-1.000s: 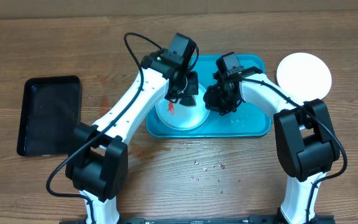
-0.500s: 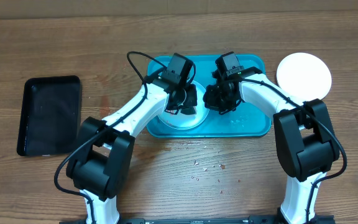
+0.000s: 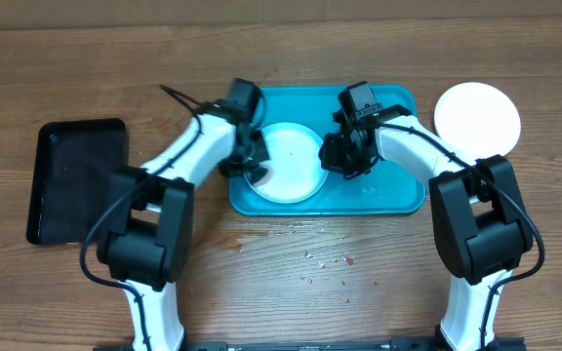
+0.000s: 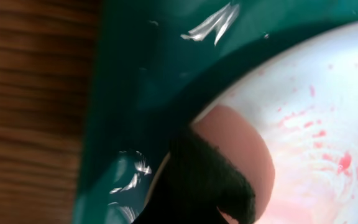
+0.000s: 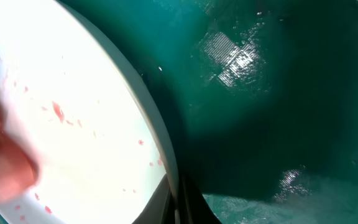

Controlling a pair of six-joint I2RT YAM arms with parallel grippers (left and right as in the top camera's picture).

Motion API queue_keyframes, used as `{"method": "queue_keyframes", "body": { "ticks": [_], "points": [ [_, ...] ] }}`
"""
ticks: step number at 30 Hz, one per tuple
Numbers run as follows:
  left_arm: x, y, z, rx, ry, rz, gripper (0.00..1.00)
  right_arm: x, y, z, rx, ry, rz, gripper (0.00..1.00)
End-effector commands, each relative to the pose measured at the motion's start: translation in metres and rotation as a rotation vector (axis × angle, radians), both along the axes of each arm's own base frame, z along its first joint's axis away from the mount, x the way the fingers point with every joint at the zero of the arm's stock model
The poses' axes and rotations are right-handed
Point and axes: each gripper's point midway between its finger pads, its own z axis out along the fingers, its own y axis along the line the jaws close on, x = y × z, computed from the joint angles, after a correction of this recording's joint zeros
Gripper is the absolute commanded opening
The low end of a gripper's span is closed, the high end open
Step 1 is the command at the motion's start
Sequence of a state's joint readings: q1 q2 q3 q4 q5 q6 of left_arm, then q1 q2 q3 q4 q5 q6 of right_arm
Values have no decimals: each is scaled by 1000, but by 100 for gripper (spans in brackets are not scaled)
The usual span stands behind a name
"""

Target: Clean dirty plates on tray and stack at the side

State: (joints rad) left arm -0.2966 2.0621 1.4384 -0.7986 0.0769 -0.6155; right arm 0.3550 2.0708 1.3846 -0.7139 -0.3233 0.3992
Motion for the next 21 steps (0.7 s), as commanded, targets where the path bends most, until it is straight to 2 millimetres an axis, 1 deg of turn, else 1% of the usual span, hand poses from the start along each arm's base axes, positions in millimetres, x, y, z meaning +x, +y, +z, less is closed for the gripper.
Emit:
{"method": "queue_keyframes", "body": {
  "ticks": [1, 2, 4, 5, 7, 8, 9, 11, 12, 13, 14, 17, 18, 20, 21],
  "points": [
    [19, 64, 7, 283, -19, 56, 4, -9, -14, -18, -69, 33, -7, 4],
    [24, 60, 15, 271, -29, 41, 4, -9, -14, -18, -69, 33, -7, 4],
    [34, 36, 29, 171, -51, -19, 4, -8, -13, -18, -68, 30, -7, 4],
    [37, 18, 33, 93, -62, -64, 4, -8, -13, -18, -68, 29, -7, 4],
    [37, -29, 39, -117, -76, -162, 4, -8, -13, -18, -68, 29, -7, 4],
    [35, -40, 39, -159, -74, -175, 4, -8, -13, -18, -67, 29, -7, 4],
    [32, -56, 39, -213, -71, -185, 4, -7, -13, -18, -66, 27, -7, 4],
    [28, -70, 35, -233, -60, -165, 4, -7, -13, -18, -65, 25, -8, 4],
    [24, -81, 28, -238, -54, -162, 4, -7, -13, -18, -65, 25, -8, 4],
    [22, -88, 25, -240, -55, -171, 4, -7, -13, -18, -65, 25, -8, 4],
    [18, -102, 16, -242, -57, -202, 4, -7, -13, -18, -66, 26, -7, 4],
    [10, -118, 0, -238, -39, -239, 4, -7, -13, -18, -66, 27, -7, 4],
    [9, -118, -5, -220, -36, -241, 4, -7, -13, -18, -66, 27, -7, 4],
    [11, -110, -14, -169, -36, -232, 4, -7, -13, -18, -66, 26, -7, 4],
    [14, -96, -20, -92, -42, -213, 4, -7, -13, -18, -66, 27, -7, 4]
  ]
}}
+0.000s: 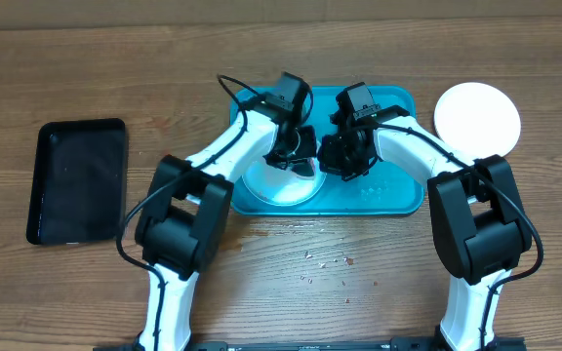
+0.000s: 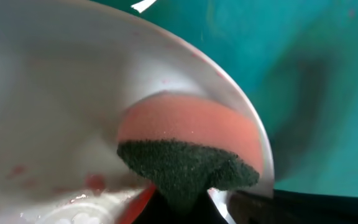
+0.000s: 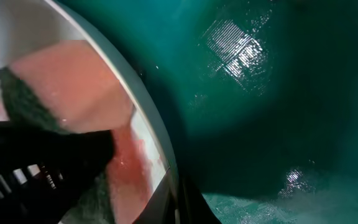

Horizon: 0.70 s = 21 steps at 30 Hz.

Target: Clean dirty plates on tray and stack at the side

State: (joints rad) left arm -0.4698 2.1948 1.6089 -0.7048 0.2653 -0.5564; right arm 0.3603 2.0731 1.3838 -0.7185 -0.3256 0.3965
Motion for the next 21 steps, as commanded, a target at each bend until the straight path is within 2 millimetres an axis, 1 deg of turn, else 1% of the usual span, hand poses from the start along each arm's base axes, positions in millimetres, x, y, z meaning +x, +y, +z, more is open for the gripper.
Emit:
{"method": "queue_keyframes", "body": {
  "ticks": [1, 2, 3, 4, 5, 6, 8, 10, 11, 12, 13, 14, 16, 17, 18, 19, 20, 21],
  "points": [
    [5, 49, -26, 224, -5, 89, 4, -5, -15, -17, -67, 22, -15, 4],
    [7, 62, -25, 283, -17, 107, 4, -5, -15, -17, -67, 23, -15, 4],
    [9, 79, -24, 363, -29, 136, 4, -6, -15, -17, -68, 25, -15, 4],
    [10, 106, -18, 472, -35, 202, 4, -6, -16, -17, -69, 27, -15, 4],
    [10, 127, -9, 555, -39, 256, 4, -6, -16, -17, -69, 27, -15, 4],
    [11, 137, -3, 587, -37, 274, 4, -6, -16, -17, -69, 27, -15, 4],
    [15, 151, 14, 617, -32, 299, 4, -6, -15, -17, -68, 26, -15, 4],
    [22, 161, 41, 614, -28, 339, 4, -6, -15, -16, -67, 25, -15, 4],
    [24, 166, 58, 605, -30, 377, 4, -4, -15, -15, -66, 22, -15, 4],
    [25, 168, 66, 598, -29, 399, 4, -3, -14, -13, -64, 18, -15, 4],
    [25, 171, 82, 579, -35, 442, 4, 1, -13, -9, -61, 7, -12, 4],
    [25, 173, 92, 562, -41, 464, 4, 5, -11, -3, -57, -14, 4, 4],
    [27, 180, 121, 504, -79, 505, 4, 14, -9, 15, -55, -69, 50, 4],
    [27, 185, 134, 481, -99, 525, 4, 18, -11, 23, -69, -89, 55, 4],
    [26, 192, 146, 464, -116, 546, 4, 24, -16, 34, -105, -118, 45, 4],
    [25, 197, 153, 457, -124, 559, 4, 29, -20, 43, -129, -139, 40, 4],
    [22, 206, 163, 448, -131, 583, 4, 35, -26, 58, -172, -179, 41, 4],
    [19, 216, 169, 444, -128, 604, 4, 40, -28, 70, -197, -217, 60, 4]
  ]
}}
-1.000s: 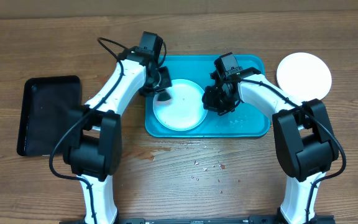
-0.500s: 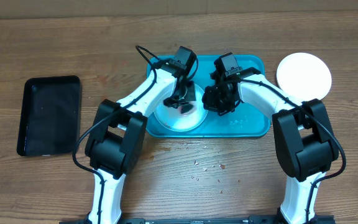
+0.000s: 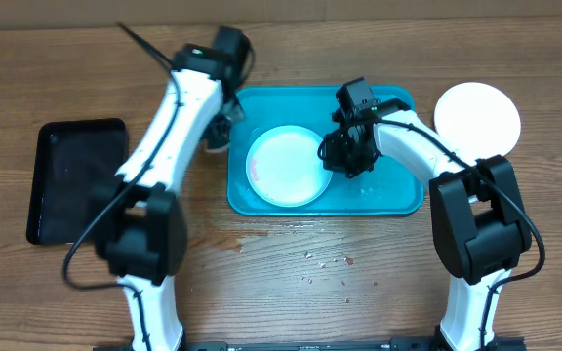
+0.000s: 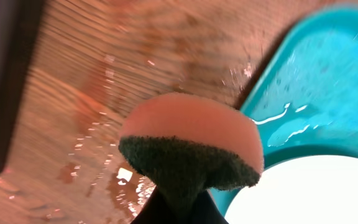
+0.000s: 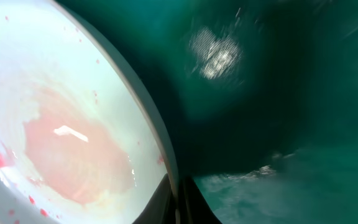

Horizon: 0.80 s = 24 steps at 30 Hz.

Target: Clean dirty plates on tray and stack at the side

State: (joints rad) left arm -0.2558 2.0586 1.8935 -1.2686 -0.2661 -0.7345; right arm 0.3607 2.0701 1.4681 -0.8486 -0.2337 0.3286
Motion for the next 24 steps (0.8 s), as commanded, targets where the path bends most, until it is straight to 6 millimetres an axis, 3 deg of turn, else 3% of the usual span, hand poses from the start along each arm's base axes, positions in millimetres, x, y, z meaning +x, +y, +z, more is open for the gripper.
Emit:
{"method": "queue_keyframes", "body": {
  "ticks": [1, 4, 7, 12, 18, 24],
  "points": [
    [-3, 29, 54, -34, -117, 93, 4, 40, -16, 68, -112, -245, 56, 4],
    [-16, 64, 53, -13, -59, 140, 4, 50, -28, 114, -285, -405, 108, 4],
    [-31, 108, 35, 0, 22, 229, 4, 49, -41, 173, -577, -606, 136, 4],
    [-52, 155, 12, -73, 95, 368, 4, 31, -25, 249, -1030, -873, 172, 4],
    [-61, 185, 10, -134, 88, 465, 4, 17, 3, 297, -1277, -1000, 243, 4],
    [-63, 192, 10, -163, 83, 492, 4, 8, 25, 335, -1426, -1036, 303, 4]
  ]
}}
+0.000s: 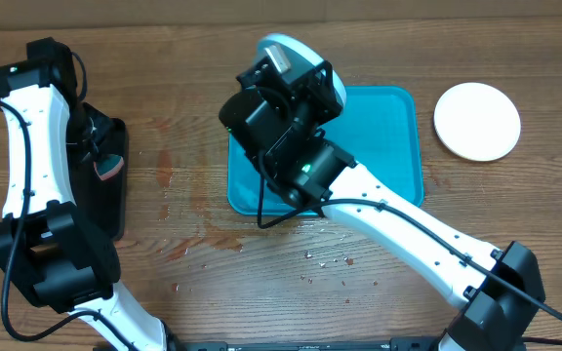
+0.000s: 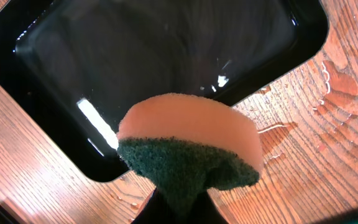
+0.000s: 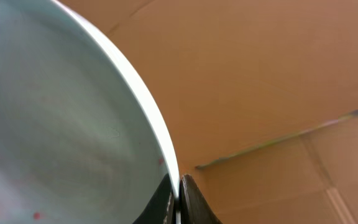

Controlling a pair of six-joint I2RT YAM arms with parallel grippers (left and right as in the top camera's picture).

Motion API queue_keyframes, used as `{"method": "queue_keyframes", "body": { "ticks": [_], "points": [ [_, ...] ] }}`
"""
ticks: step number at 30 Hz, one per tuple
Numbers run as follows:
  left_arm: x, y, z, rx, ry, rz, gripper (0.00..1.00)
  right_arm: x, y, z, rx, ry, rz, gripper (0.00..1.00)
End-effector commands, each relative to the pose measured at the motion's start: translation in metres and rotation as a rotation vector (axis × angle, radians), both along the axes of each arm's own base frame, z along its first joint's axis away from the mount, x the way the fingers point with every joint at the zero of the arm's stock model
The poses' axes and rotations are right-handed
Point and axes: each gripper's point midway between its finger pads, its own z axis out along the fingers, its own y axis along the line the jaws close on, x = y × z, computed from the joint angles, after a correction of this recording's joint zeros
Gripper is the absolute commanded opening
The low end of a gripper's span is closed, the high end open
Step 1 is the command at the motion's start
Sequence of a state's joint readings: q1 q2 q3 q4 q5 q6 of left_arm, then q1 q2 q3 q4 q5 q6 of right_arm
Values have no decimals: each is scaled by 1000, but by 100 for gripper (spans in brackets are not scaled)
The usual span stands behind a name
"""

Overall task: Clean dirty plates on tray and stack at the side
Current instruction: 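Carry the last white plate with the right gripper onto the plate stack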

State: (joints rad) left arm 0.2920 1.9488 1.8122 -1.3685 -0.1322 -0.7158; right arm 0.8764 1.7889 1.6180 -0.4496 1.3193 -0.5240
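Note:
My right gripper [image 3: 178, 186] is shut on the rim of a white plate [image 3: 73, 124], which carries a few red specks. In the overhead view that plate [image 1: 305, 60] is raised high and tilted above the far left end of the blue tray [image 1: 388, 146], with the right gripper [image 1: 286, 88] under it. My left gripper [image 2: 179, 208] is shut on a pink sponge [image 2: 188, 134] with a green scouring side. It hangs over the near corner of a black tray [image 2: 154, 56]. From overhead the sponge [image 1: 110, 166] sits over the black tray's [image 1: 115, 210] right side.
A clean white plate [image 1: 476, 121] lies on the table right of the blue tray. Wet patches and small crumbs [image 1: 310, 258] mark the wood in front of the blue tray. The raised right arm [image 1: 379, 210] crosses the table's middle.
The right gripper, which held the plate flat on the blue tray, now holds it lifted and tilted high above the tray. The left gripper has gone with the sponge from the blue tray's corner to the black tray.
First the sponge lay on the speckled plate's left side while the right gripper pinched its right rim. Then the sponge was at the plate's right side. Then it was off the tray, the plate smeared pink. Now the plate is in the air and the sponge over the black tray.

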Motion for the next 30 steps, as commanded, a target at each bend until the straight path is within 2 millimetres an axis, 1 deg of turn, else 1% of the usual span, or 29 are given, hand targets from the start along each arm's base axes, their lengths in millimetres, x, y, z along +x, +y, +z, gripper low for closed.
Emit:
{"method": "queue_keyframes", "body": {
  "ticks": [1, 4, 5, 6, 7, 8, 9, 10, 11, 12, 14, 15, 16, 17, 18, 19, 20, 21, 22, 23, 24, 25, 26, 28, 29, 30],
  "points": [
    [2, -4, -4, -30, -1, -22, 4, -13, -9, 35, -141, -28, -84, 4],
    [2, -5, -4, -31, -2, -24, 4, -12, -8, 38, -28, -96, -95, 4],
    [2, -5, -4, -31, -2, -24, 4, -10, -9, 33, 85, -147, -100, 4],
    [2, -5, -4, -31, -2, -24, 4, -5, -8, 17, 196, -156, -76, 4],
    [2, -5, -4, -31, -2, -26, 4, 0, -3, -2, 232, -91, -27, 4],
    [2, -6, -4, -33, -2, -32, 4, 3, 5, -36, 241, 65, 62, 4],
    [2, -7, -4, -38, -3, -36, 4, 4, 12, -83, 260, 281, 160, 4],
    [3, -8, -4, -46, -6, -38, 4, 1, 8, -110, 305, 397, 175, 4],
    [4, -9, -4, -51, -10, -43, 4, 1, 2, -118, 353, 422, 146, 4],
    [5, -10, -4, -58, -14, -48, 4, 4, -19, -124, 498, 388, 22, 4],
    [5, -10, -4, -59, -16, -48, 4, 14, -57, -121, 732, 295, -159, 4],
    [5, -10, -4, -59, -16, -49, 4, 20, -70, -120, 835, 303, -184, 4],
    [6, -11, -4, -64, -17, -64, 4, 29, -82, -118, 966, 348, -171, 4],
    [7, -12, -4, -71, -20, -72, 4, 34, -91, -117, 1049, 375, -165, 4],
    [7, -13, -4, -74, -22, -72, 4, 40, -110, -117, 1161, 411, -170, 4],
    [7, -13, -4, -74, -22, -72, 4, 45, -134, -120, 1258, 439, -192, 4],
    [7, -13, -4, -73, -23, -72, 4, 46, -164, -126, 1331, 452, -243, 4],
    [8, -13, -4, -73, -24, -72, 4, 46, -182, -131, 1357, 451, -282, 4],
    [8, -13, -4, -73, -26, -71, 4, 44, -222, -141, 1391, 431, -379, 4],
    [9, -13, -4, -75, -28, -72, 4, 42, -239, -146, 1398, 421, -424, 4],
    [10, -15, -4, -79, -32, -75, 4, 38, -272, -156, 1414, 397, -509, 4],
    [11, -17, -4, -85, -38, -81, 4, 34, -300, -166, 1432, 374, -581, 4],
    [12, -18, -4, -87, -40, -83, 4, 32, -312, -171, 1442, 362, -615, 4],
    [14, -20, -4, -86, -42, -90, 4, 27, -347, -186, 1471, 320, -703, 4],
    [14, -21, -4, -86, -42, -93, 4, 27, -355, -190, 1475, 312, -720, 4],
    [14, -23, -4, -86, -41, -101, 4, 25, -367, -196, 1480, 299, -746, 4]
  ]
}}
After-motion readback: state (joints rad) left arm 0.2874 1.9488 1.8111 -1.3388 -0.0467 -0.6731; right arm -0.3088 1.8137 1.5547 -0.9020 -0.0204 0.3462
